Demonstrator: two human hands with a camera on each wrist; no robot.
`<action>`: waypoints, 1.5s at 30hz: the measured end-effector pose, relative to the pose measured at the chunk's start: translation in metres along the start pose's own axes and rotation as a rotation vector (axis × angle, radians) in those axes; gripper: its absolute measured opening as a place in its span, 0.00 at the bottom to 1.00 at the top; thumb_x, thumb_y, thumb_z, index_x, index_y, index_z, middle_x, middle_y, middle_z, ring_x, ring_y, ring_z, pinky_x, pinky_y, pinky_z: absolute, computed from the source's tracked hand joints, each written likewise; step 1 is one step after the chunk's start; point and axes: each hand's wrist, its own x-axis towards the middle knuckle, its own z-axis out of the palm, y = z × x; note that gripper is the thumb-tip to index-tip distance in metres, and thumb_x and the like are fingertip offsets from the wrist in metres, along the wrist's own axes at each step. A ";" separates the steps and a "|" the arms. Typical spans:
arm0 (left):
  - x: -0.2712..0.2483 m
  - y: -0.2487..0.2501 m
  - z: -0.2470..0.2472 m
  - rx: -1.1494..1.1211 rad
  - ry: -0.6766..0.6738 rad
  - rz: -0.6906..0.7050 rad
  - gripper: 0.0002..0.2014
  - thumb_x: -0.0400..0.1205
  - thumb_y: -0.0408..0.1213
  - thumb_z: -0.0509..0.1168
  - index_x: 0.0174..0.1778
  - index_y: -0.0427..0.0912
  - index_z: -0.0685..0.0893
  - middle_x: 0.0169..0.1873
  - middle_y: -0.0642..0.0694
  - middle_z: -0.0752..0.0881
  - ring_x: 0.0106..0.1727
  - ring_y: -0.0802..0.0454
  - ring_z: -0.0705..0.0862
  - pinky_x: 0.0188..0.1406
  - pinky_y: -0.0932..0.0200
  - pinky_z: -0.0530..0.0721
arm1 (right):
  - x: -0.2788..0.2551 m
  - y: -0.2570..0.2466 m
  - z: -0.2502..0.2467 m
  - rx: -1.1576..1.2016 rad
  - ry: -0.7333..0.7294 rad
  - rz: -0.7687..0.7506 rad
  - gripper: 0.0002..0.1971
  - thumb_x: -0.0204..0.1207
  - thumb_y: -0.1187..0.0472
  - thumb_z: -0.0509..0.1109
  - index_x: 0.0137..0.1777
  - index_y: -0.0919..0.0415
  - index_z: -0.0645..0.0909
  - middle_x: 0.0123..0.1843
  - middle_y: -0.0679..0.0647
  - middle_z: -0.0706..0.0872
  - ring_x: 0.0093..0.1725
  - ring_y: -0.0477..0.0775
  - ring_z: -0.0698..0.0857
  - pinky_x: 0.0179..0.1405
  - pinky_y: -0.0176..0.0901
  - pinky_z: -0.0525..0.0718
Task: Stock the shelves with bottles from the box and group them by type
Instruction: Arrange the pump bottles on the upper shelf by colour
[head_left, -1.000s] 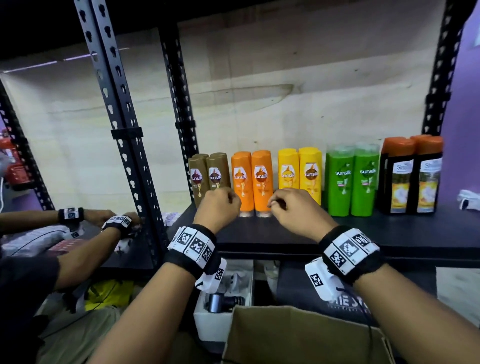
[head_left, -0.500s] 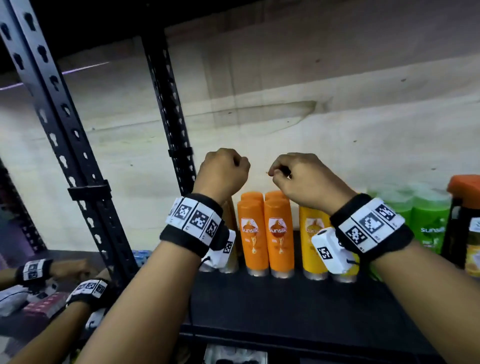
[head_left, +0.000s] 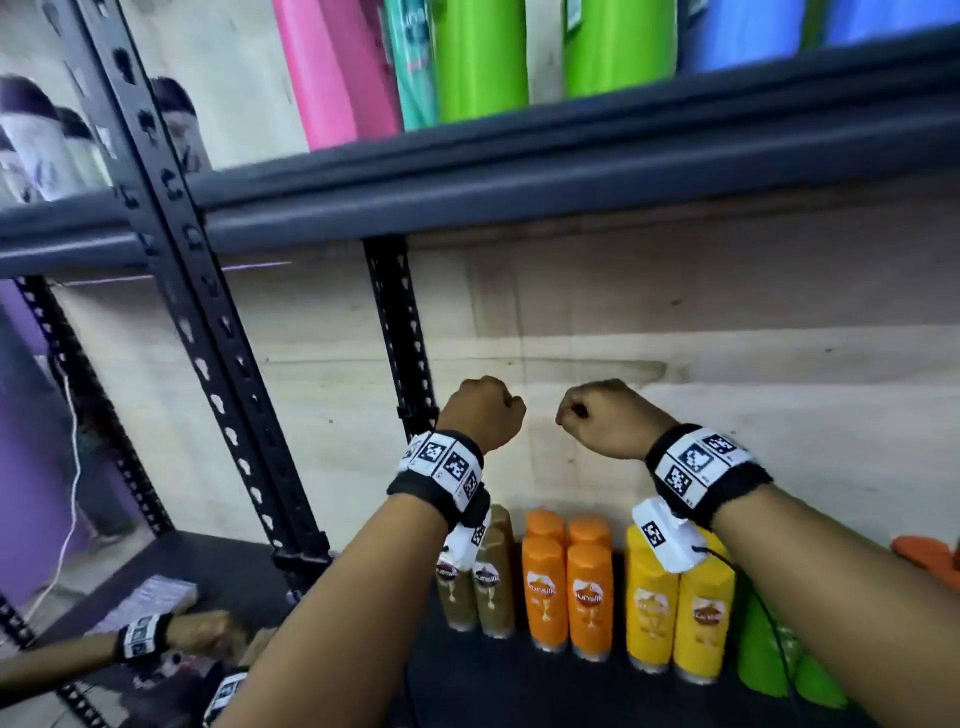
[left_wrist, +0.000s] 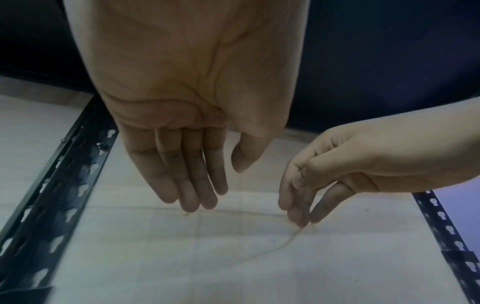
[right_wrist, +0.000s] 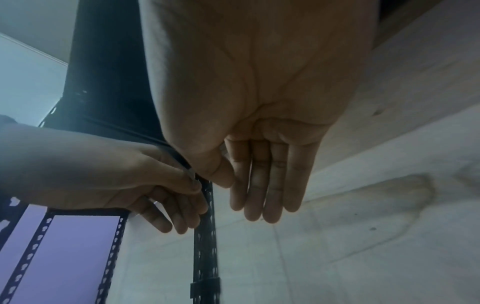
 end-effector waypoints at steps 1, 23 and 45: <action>-0.001 0.002 -0.006 0.016 -0.041 -0.007 0.18 0.87 0.47 0.60 0.56 0.36 0.87 0.57 0.35 0.87 0.58 0.37 0.85 0.59 0.49 0.86 | -0.002 -0.005 -0.007 0.003 -0.037 0.022 0.12 0.80 0.57 0.63 0.49 0.56 0.89 0.53 0.51 0.91 0.53 0.53 0.86 0.54 0.44 0.84; -0.136 0.106 -0.223 0.088 -0.036 -0.094 0.17 0.85 0.48 0.62 0.41 0.40 0.87 0.45 0.37 0.90 0.50 0.37 0.87 0.46 0.54 0.81 | -0.122 -0.157 -0.219 0.011 -0.081 -0.338 0.13 0.82 0.51 0.59 0.49 0.51 0.85 0.52 0.47 0.89 0.54 0.52 0.85 0.56 0.53 0.84; -0.058 0.087 -0.381 -0.086 0.621 0.035 0.26 0.85 0.48 0.66 0.73 0.34 0.71 0.64 0.35 0.77 0.61 0.35 0.82 0.61 0.41 0.82 | -0.010 -0.251 -0.314 0.172 0.473 -0.109 0.37 0.82 0.50 0.67 0.86 0.59 0.56 0.84 0.60 0.65 0.81 0.62 0.69 0.79 0.55 0.69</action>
